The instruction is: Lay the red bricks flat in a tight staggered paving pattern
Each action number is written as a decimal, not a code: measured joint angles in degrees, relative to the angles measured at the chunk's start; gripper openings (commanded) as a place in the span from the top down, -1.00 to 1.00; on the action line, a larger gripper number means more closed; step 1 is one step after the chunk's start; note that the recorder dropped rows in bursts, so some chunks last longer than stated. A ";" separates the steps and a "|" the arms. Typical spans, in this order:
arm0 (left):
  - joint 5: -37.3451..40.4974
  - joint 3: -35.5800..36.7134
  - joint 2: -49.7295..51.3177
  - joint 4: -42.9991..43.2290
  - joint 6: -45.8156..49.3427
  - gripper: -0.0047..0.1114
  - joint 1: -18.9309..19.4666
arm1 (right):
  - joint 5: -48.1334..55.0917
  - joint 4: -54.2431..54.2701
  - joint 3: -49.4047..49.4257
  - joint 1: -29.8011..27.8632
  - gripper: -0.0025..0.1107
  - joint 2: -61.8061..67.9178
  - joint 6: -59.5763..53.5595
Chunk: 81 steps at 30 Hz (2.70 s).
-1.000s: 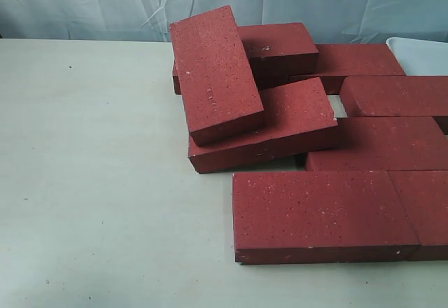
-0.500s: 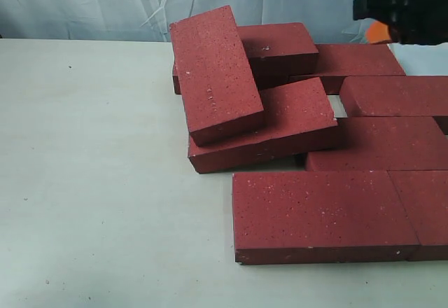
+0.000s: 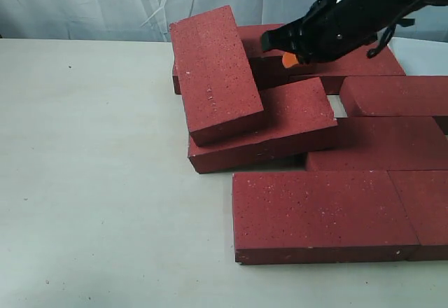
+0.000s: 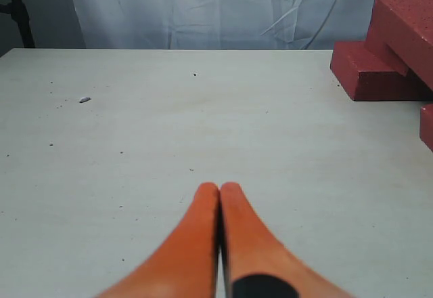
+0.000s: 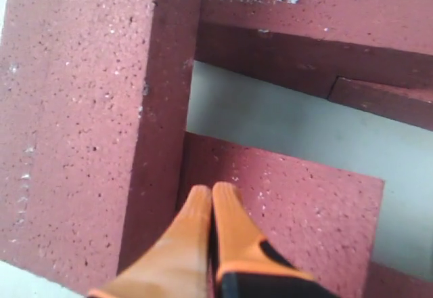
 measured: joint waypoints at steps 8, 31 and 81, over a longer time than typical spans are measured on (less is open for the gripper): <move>0.00 0.00 0.00 0.00 0.00 0.92 0.00 | -2.22 0.00 -0.67 2.37 0.97 4.44 -0.13; 0.00 0.00 0.00 0.00 0.00 0.92 0.07 | -8.24 2.48 -2.65 14.38 0.97 10.03 -0.13; 0.00 0.00 0.00 0.00 0.00 0.92 0.07 | -2.16 -8.80 -18.21 16.32 0.97 24.77 18.11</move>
